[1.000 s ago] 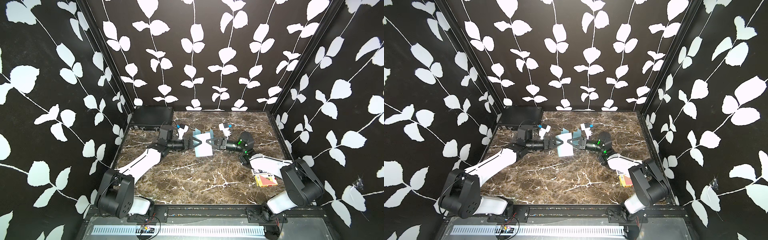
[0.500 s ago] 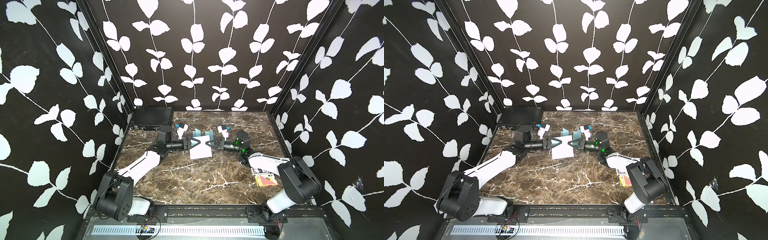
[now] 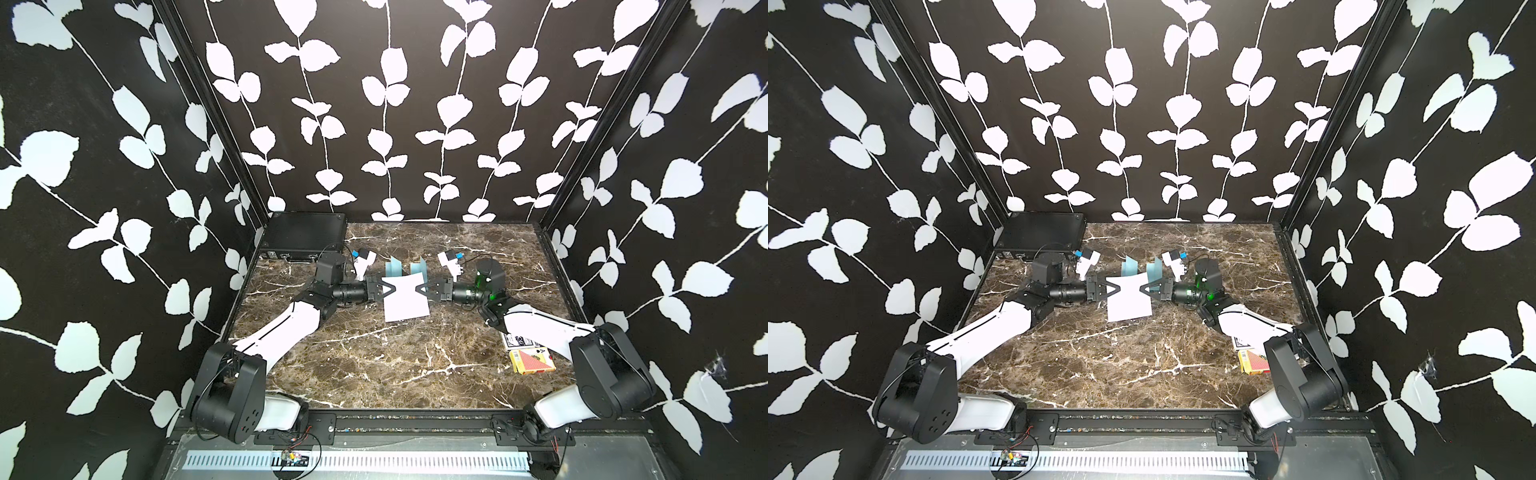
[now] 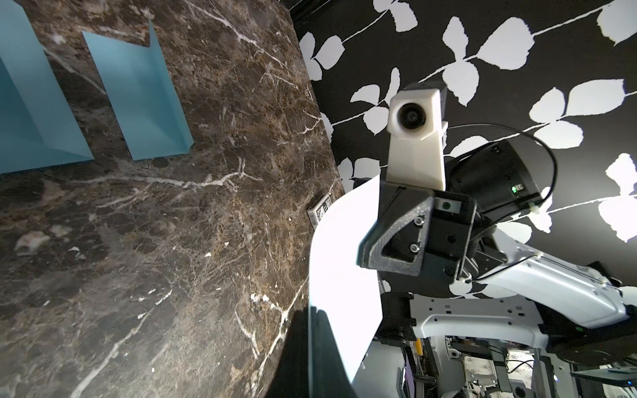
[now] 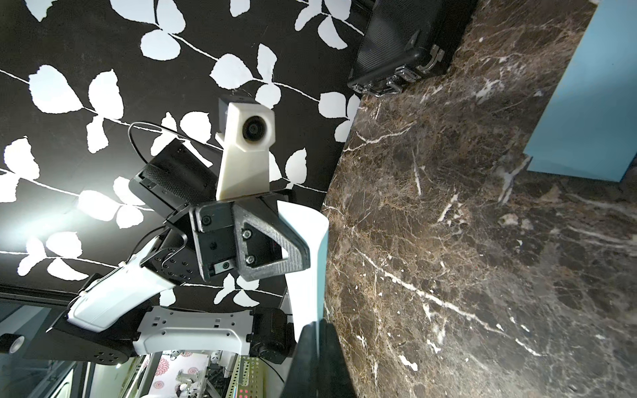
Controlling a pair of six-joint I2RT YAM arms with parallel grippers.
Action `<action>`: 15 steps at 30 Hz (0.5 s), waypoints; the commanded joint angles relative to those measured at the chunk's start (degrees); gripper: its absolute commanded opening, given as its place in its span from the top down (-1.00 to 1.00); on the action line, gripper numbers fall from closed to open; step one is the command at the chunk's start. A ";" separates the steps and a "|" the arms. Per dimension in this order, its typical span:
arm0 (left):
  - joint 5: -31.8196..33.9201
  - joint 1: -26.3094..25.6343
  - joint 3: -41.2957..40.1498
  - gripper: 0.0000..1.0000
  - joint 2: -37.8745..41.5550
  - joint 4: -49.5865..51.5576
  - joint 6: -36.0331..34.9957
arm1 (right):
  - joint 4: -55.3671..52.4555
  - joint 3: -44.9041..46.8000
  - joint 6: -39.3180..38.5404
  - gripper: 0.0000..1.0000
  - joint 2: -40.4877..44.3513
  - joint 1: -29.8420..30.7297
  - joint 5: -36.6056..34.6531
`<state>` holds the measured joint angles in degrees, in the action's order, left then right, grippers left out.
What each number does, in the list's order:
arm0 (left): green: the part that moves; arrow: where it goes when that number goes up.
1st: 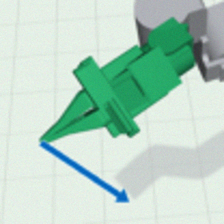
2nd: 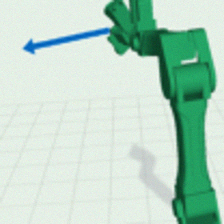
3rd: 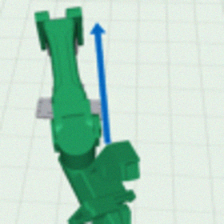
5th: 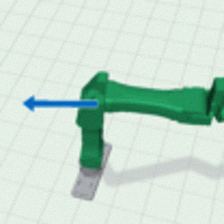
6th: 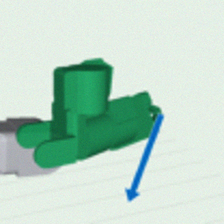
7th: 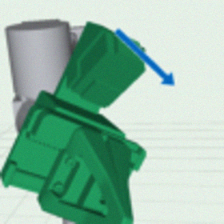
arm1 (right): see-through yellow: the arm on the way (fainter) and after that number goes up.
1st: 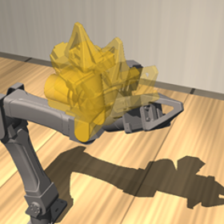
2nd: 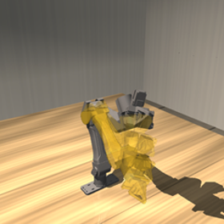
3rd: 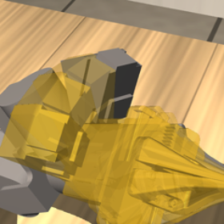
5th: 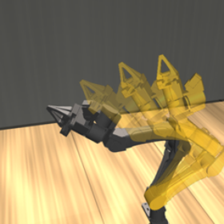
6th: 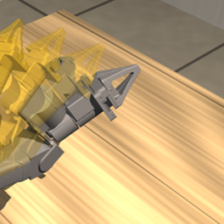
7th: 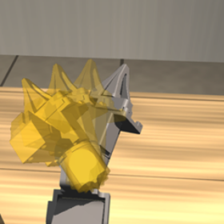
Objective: Fold the square paper along the opposite sides
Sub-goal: Pick up the paper from the center of the board.
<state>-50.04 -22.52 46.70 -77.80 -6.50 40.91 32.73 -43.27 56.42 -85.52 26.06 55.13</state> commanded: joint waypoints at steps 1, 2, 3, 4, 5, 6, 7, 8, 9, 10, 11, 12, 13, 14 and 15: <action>0.79 -0.13 1.97 1.00 1.36 2.90 -2.08 | -1.52 -2.70 -2.72 1.00 1.29 -0.38 1.41; 1.04 -0.14 2.35 1.00 1.50 3.64 -2.37 | -2.21 -2.83 -3.40 0.97 1.28 -0.40 1.44; 1.16 -0.11 2.56 1.00 1.66 4.24 -2.74 | -3.40 -3.04 -4.36 0.88 1.32 -0.50 1.38; 1.24 -0.13 2.84 1.00 1.68 4.58 -3.00 | -4.76 -3.17 -5.43 0.77 1.31 -0.58 1.11; 1.21 -0.14 3.06 1.00 1.89 4.97 -3.19 | -6.57 -3.46 -6.88 0.58 1.27 -0.64 0.75; 1.18 -0.11 3.31 1.00 2.03 5.54 -3.53 | -8.81 -3.85 -8.96 0.49 1.23 -0.64 0.00; 1.10 -0.15 3.55 1.00 2.44 6.00 -3.71 | -11.55 -4.30 -11.15 0.43 1.01 -0.74 -1.09; 0.71 -0.13 3.87 1.00 2.90 6.23 -3.73 | -14.60 -4.85 -13.65 0.36 0.63 -0.67 -2.40; 0.27 -0.07 4.18 1.00 3.48 6.55 -3.79 | -16.73 -5.31 -15.79 0.28 -0.24 -0.72 -3.78; -0.14 -0.13 4.57 1.00 4.10 6.82 -3.89 | -17.42 -5.57 -16.88 0.24 -1.28 -0.81 -4.69; -0.65 -0.11 5.08 1.00 4.69 7.26 -4.13 | -17.36 -5.83 -17.70 0.22 -2.66 -0.76 -5.37; -1.36 -0.12 5.57 1.00 5.28 7.61 -4.19 | -16.36 -6.14 -17.82 0.20 -4.40 -0.75 -5.69; -1.88 -0.10 5.95 1.00 5.74 7.65 -4.14 | -14.86 -6.20 -17.40 0.19 -5.65 -0.73 -5.63; -2.60 -0.14 6.04 1.00 6.14 7.02 -3.66 | -12.98 -6.39 -16.78 0.19 -8.56 -0.62 -5.49; -3.47 -0.14 5.94 1.00 6.32 5.70 -2.71 | -11.09 -6.71 -15.94 0.19 -10.40 -0.41 -5.39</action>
<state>-50.54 -22.70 50.76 -74.08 0.05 38.33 19.44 -48.25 42.37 -91.18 25.65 51.24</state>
